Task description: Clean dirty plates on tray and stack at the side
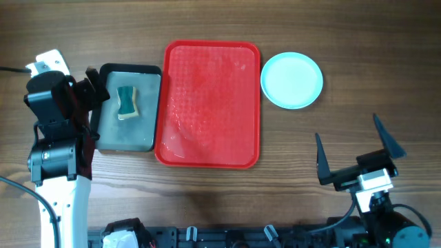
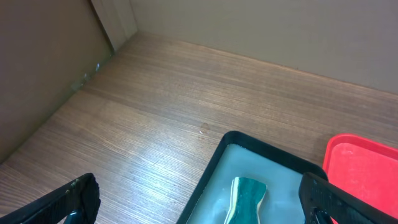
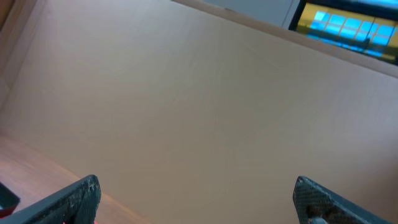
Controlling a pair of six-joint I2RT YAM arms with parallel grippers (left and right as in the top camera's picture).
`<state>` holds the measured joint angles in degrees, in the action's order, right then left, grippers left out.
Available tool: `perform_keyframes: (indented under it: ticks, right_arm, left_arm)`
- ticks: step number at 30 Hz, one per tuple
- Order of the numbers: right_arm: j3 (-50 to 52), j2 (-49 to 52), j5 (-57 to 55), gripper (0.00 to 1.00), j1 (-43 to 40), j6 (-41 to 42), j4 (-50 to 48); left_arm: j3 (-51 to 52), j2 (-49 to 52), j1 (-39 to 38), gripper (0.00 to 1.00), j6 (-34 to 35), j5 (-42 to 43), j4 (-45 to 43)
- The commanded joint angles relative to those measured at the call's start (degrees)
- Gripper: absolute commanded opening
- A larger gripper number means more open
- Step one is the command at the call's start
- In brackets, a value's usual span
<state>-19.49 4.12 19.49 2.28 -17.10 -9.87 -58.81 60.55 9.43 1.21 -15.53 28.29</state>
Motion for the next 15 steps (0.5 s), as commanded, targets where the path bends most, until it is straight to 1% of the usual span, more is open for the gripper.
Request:
perform_keyframes:
  ticks: [1,6,10,13,15]
  right_arm:
    - [3.9,-1.5,1.1,1.0,-0.3,-0.9,-4.0]
    - [9.7,-2.3,-0.5,1.0,-0.3,-0.9,-13.6]
    - [14.0,-3.9,-4.2,1.0,-0.3,-0.7,-18.6]
    - [15.4,-3.9,-5.9,1.0,-0.3,0.0,-17.8]
    - [16.3,-3.9,-8.7,1.0,-0.3,3.4,-16.5]
  left_arm:
    - [-0.8,0.2,-0.3,1.0,0.7,0.5,-0.2]
    - [-0.8,0.2,-0.3,1.0,0.7,0.5,-0.2]
    - [-0.8,0.2,-0.3,1.0,0.7,0.5,-0.2]
    - [-0.8,0.2,-0.3,1.0,0.7,0.5,-0.2]
    - [-0.8,0.2,-0.3,1.0,0.7,0.5,-0.2]
